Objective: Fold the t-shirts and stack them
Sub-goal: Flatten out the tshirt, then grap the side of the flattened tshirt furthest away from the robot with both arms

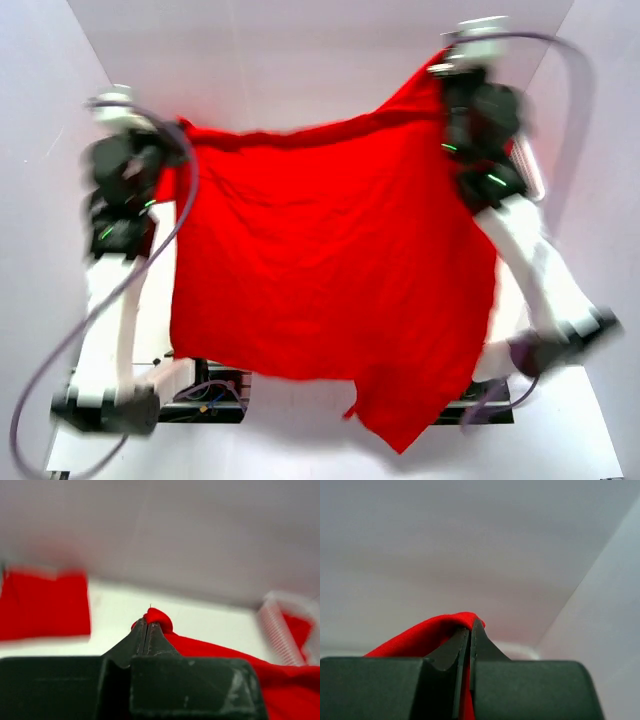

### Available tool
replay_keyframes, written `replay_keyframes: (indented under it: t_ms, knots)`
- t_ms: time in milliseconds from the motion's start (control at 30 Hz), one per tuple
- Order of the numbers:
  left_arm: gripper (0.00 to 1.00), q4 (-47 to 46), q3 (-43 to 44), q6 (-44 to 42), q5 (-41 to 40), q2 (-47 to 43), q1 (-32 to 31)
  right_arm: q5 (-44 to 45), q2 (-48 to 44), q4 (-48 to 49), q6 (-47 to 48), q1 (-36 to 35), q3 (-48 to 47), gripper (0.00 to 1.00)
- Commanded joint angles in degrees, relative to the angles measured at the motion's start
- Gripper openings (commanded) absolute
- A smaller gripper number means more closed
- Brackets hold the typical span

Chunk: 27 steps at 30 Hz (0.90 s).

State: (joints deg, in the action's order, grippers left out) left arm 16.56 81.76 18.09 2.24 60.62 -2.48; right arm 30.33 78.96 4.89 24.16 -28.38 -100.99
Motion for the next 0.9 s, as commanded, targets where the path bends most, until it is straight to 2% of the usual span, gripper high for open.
replay_keyframes:
  t_ms: [0,133,167,200,233,267,300,367,433,500,600,733,867]
  knots:
    - [0.00,-3.9,-9.4,2.3,-4.4,8.4,-0.2,4.4,7.9,4.7,-3.0,5.2,3.2,0.00]
    - [0.00,-11.5,-14.5,4.3,-3.9,20.7,-0.2,0.9,21.3,3.6,-10.1,9.3,4.0,0.00]
    - [0.00,-13.1,-13.1,4.3,-3.0,29.2,-0.2,-0.6,23.5,2.9,-11.1,9.8,3.6,0.00]
    - [0.00,-13.1,-8.9,4.3,-2.0,33.9,-0.2,-3.4,30.2,1.1,-12.0,11.2,1.8,0.00]
    - [0.00,-11.7,-5.7,4.3,-1.1,43.4,-0.2,-3.9,35.0,0.4,-12.6,11.5,-0.6,0.00]
    - [0.00,-10.3,-2.1,4.8,-0.1,43.5,-0.2,-4.8,35.0,-2.0,-12.9,11.9,-0.6,0.00]
    - [0.00,-8.8,1.8,4.9,2.0,52.8,-0.2,-6.4,42.6,-3.4,-13.2,12.3,-6.8,0.00]
    - [0.00,-6.5,12.5,4.9,3.5,60.8,-0.2,-7.6,49.1,-8.5,-13.8,13.0,-15.2,0.00]
    - [0.00,-5.4,20.1,5.5,6.0,69.1,-0.2,-9.7,55.7,-9.6,-13.7,13.4,-18.3,0.00]
    - [0.00,-6.1,23.3,6.3,6.5,72.3,-0.2,-11.2,57.8,-11.6,-14.1,14.1,-22.9,0.00]
    - [0.00,-8.6,26.3,6.9,6.5,75.4,-0.2,-16.1,59.3,-10.7,-13.8,14.8,-21.9,0.00]
    - [0.00,-8.0,32.6,7.4,6.5,77.7,-0.2,-16.7,58.9,-10.8,-14.8,15.6,-21.8,0.00]
    - [0.00,-7.4,34.3,8.0,7.3,77.6,-0.2,-16.7,55.4,-11.5,-16.0,16.7,-19.4,0.00]
